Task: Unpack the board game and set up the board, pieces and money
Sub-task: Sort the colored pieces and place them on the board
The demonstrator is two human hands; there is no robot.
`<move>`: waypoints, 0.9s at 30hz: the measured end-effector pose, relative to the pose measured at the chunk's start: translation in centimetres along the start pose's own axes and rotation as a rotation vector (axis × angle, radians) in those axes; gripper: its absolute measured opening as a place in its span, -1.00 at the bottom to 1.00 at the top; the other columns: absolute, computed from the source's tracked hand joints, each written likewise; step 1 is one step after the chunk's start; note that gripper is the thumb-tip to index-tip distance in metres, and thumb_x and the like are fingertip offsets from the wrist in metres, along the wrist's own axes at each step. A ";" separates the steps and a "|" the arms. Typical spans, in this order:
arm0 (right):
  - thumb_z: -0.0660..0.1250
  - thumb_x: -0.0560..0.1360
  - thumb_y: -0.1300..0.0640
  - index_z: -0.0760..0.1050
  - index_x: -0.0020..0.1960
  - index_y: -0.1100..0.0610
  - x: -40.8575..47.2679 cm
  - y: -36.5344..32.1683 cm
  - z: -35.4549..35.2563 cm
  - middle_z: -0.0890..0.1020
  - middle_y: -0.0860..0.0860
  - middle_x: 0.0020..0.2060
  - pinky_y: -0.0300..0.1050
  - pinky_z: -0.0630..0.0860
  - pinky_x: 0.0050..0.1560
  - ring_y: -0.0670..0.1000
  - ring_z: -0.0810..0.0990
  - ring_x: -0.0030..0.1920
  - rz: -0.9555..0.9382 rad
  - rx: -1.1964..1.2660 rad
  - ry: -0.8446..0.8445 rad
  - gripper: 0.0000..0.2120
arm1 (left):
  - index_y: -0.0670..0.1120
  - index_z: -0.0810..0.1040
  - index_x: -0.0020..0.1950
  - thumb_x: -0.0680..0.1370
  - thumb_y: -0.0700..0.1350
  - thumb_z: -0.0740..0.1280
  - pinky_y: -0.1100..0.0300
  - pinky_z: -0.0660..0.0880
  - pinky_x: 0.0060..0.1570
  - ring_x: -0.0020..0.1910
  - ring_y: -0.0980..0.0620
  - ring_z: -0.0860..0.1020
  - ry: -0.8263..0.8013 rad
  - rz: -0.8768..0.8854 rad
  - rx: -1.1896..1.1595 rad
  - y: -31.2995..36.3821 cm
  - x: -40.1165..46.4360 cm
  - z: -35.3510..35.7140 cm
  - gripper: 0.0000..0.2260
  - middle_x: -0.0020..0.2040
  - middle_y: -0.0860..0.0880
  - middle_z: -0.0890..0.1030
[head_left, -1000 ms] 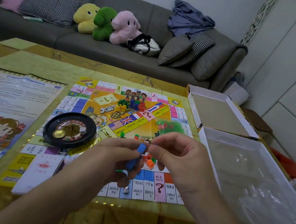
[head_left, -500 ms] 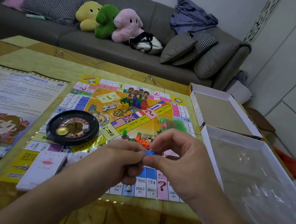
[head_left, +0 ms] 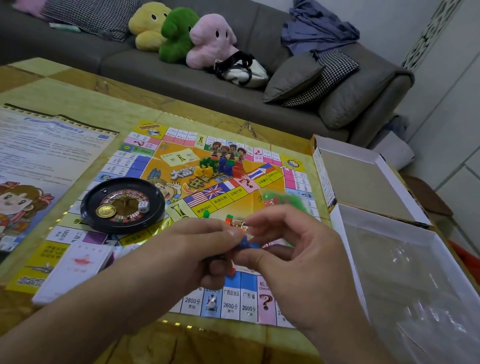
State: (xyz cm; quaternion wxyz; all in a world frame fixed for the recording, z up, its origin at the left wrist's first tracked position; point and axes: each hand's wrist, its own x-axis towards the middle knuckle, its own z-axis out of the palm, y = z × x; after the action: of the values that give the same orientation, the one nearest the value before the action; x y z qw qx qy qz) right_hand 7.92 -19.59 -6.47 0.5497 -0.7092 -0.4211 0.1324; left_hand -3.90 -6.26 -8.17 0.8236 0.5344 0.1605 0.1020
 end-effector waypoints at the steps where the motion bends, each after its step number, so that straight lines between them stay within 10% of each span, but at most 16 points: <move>1: 0.66 0.30 0.38 0.70 -0.05 0.01 0.1 0.1 -0.1 0.69 -0.03 -0.16 -0.03 0.72 -0.13 0.03 0.72 -0.08 -0.003 0.021 0.015 -0.63 | -0.23 0.68 -0.10 0.49 -0.12 0.50 0.21 0.35 -0.40 -0.36 0.06 0.41 0.013 0.001 0.007 0.1 0.1 0.0 -0.83 -0.28 -0.10 0.47; 13: 0.63 0.36 0.33 0.72 -0.17 0.03 0.2 0.4 -0.3 0.69 -0.06 -0.15 0.04 0.68 -0.14 0.04 0.70 -0.08 -0.078 -0.044 0.027 -0.77 | -0.34 0.56 0.01 0.51 -0.24 0.39 0.24 0.38 -0.40 -0.39 0.07 0.40 -0.028 0.041 0.108 -0.3 0.5 -0.4 -0.82 -0.33 -0.10 0.42; 20: 0.63 0.33 0.37 0.74 -0.22 0.05 0.1 0.3 -0.4 0.69 -0.10 -0.17 -0.04 0.68 -0.17 0.02 0.70 -0.10 -0.087 -0.055 0.004 -0.77 | 0.00 0.68 -0.08 0.50 -0.02 0.38 0.17 0.41 -0.23 -0.32 0.07 0.43 -0.033 0.065 0.356 -0.5 0.1 -1.5 -0.89 -0.32 0.08 0.51; 27: 0.59 0.39 0.41 0.70 -0.17 0.14 -0.1 0.6 0.2 0.64 -0.08 -0.15 -0.04 0.68 -0.15 0.04 0.69 -0.14 -0.166 -0.092 -0.040 -0.80 | -0.26 0.56 -0.07 0.39 -0.14 0.37 0.23 0.35 -0.41 -0.40 0.05 0.35 -0.011 -0.029 0.145 0.0 0.1 -0.7 -0.78 -0.39 -0.03 0.49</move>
State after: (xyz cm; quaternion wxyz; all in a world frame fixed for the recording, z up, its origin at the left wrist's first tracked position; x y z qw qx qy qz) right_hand 7.95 -19.52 -7.08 0.5169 -0.6937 -0.4950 0.0811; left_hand -4.03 -5.65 -8.41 0.7851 0.5907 0.1706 0.0752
